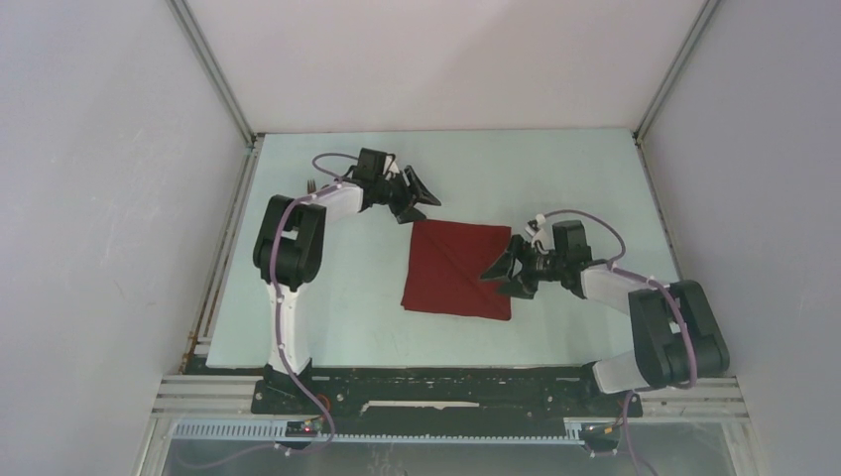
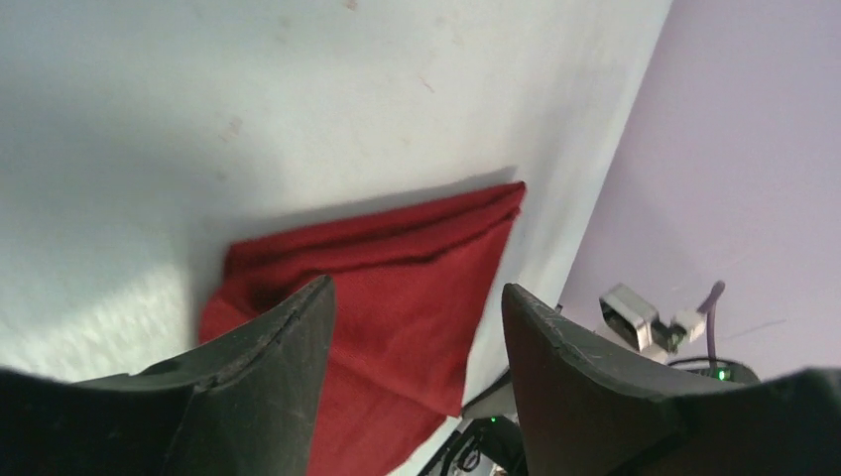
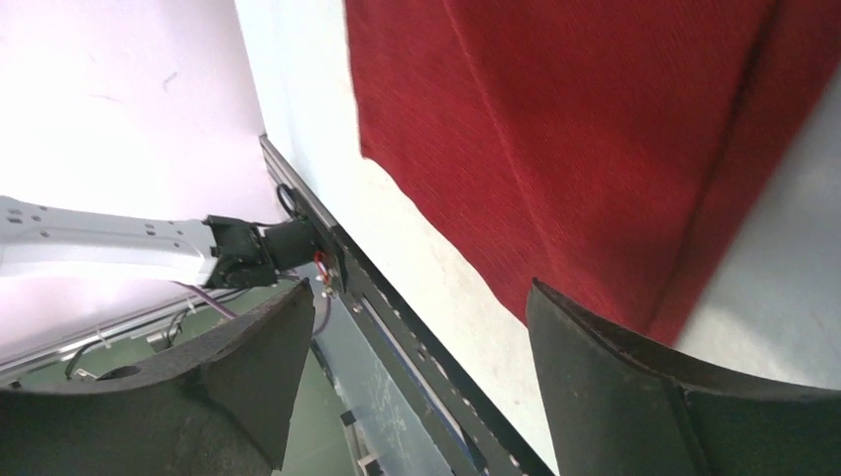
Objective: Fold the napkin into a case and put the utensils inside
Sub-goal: Smooth out the upper triangle-folded napkin at the center of the board.
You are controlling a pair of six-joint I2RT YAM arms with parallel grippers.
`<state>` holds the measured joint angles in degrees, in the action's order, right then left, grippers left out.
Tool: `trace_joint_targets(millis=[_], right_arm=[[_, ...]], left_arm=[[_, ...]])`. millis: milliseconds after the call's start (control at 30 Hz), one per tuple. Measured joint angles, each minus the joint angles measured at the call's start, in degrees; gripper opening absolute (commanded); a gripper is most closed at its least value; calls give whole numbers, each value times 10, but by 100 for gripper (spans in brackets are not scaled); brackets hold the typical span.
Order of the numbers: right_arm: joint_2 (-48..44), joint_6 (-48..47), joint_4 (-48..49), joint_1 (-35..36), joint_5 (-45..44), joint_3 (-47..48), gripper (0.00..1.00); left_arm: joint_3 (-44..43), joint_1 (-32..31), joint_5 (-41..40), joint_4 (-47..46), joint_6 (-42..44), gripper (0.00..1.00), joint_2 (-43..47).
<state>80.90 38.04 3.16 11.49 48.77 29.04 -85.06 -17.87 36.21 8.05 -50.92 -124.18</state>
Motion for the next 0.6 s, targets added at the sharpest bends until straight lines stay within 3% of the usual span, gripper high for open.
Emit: trace_joint_targets(millis=[100,267,400,600], right_arm=[[38,14,17,12,3,49,86],[179,61,104,58,25,177,87],[282,94,171,80,41,251,87],[346,110,206,84,59,262,86]], left_arm=[[15,-7,0,5,0,68,40],[63,-39,7,-29,-14,67,94],[86,-54,17,-60,-31,67,73],[85,-36,17,-78,-48,67,8]])
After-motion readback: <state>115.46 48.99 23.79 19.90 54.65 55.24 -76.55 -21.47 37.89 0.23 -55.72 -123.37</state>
